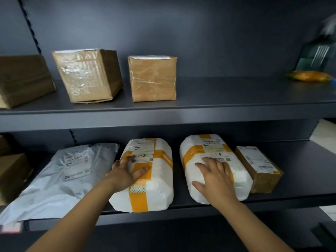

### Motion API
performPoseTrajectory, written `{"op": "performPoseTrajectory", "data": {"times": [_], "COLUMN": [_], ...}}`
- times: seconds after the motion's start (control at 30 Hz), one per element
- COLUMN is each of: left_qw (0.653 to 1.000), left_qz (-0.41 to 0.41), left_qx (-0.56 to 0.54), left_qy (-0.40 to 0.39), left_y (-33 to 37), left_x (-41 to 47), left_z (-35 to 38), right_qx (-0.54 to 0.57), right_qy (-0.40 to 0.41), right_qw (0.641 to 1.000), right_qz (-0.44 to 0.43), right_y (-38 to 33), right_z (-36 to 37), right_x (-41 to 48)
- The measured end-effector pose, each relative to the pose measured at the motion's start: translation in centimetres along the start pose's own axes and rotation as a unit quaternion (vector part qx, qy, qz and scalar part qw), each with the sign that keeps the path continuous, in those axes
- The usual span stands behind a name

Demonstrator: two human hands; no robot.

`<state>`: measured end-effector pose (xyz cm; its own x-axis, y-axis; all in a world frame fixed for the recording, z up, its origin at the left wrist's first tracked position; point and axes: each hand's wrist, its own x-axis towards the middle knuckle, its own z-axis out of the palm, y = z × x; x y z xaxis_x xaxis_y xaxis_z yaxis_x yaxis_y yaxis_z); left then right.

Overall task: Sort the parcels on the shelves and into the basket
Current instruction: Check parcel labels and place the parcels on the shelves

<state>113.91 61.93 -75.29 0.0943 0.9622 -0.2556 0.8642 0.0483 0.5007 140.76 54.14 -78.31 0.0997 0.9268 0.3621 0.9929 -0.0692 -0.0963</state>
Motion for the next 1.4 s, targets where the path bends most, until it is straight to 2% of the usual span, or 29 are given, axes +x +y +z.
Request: {"op": "performPoseTrajectory", "data": {"times": [0.17, 0.23, 0.37, 0.47, 0.6, 0.7, 0.77, 0.87, 1.0, 1.13, 1.23, 1.3, 1.4], "left_qw": [0.999, 0.998, 0.996, 0.994, 0.987, 0.99, 0.978, 0.95, 0.963, 0.964, 0.964, 0.967, 0.969], "left_qz": [0.007, 0.011, 0.012, 0.017, 0.027, 0.056, 0.071, 0.088, 0.083, 0.09, 0.1, 0.08, 0.048], "left_qx": [-0.046, -0.053, -0.084, -0.111, -0.157, -0.125, -0.195, -0.292, -0.206, -0.108, -0.041, -0.007, 0.037], "left_qy": [0.007, 0.008, 0.005, 0.002, 0.01, 0.016, 0.02, 0.066, 0.154, 0.226, 0.244, 0.243, 0.239], "left_y": [-0.4, -0.6, -1.0, -1.2, -1.6, -1.5, -1.0, -0.9, -2.7, -4.8, -6.3, -7.7, -9.8], "left_x": [0.2, 0.1, 0.2, 0.3, -0.2, -0.8, -1.6, -3.0, -4.3, -6.4, -7.9, -8.5, -9.0], "left_z": [-0.2, -0.4, -0.8, -0.7, -0.8, -0.3, 0.5, 1.8, 1.9, 0.5, -0.3, -0.8, -1.5], "right_qx": [0.122, 0.15, 0.255, 0.304, 0.312, 0.255, 0.205, 0.101, 0.025, 0.012, 0.021, 0.012, 0.011], "right_qy": [0.002, -0.038, -0.148, -0.185, -0.163, -0.096, -0.025, -0.008, -0.024, -0.023, -0.042, -0.07, -0.067], "right_qw": [0.992, 0.987, 0.954, 0.933, 0.936, 0.962, 0.977, 0.984, 0.986, 0.989, 0.992, 0.992, 0.994], "right_qz": [-0.044, -0.042, 0.055, 0.05, 0.018, -0.002, -0.051, -0.145, -0.162, -0.145, -0.118, -0.108, -0.091], "right_y": [-4.2, -6.6, -9.1, -9.4, -9.4, -9.2, -9.6, -10.9, -12.1, -12.3, -13.2, -13.8, -14.3], "right_z": [-1.8, -1.6, -0.2, 0.7, 0.9, 0.8, 0.3, 0.1, 1.3, 1.4, 0.5, 0.0, -0.5], "right_x": [-0.4, -0.9, -1.4, -1.9, -2.3, -2.1, -1.8, -0.9, -0.6, -0.5, -0.4, -0.2, 0.0]}}
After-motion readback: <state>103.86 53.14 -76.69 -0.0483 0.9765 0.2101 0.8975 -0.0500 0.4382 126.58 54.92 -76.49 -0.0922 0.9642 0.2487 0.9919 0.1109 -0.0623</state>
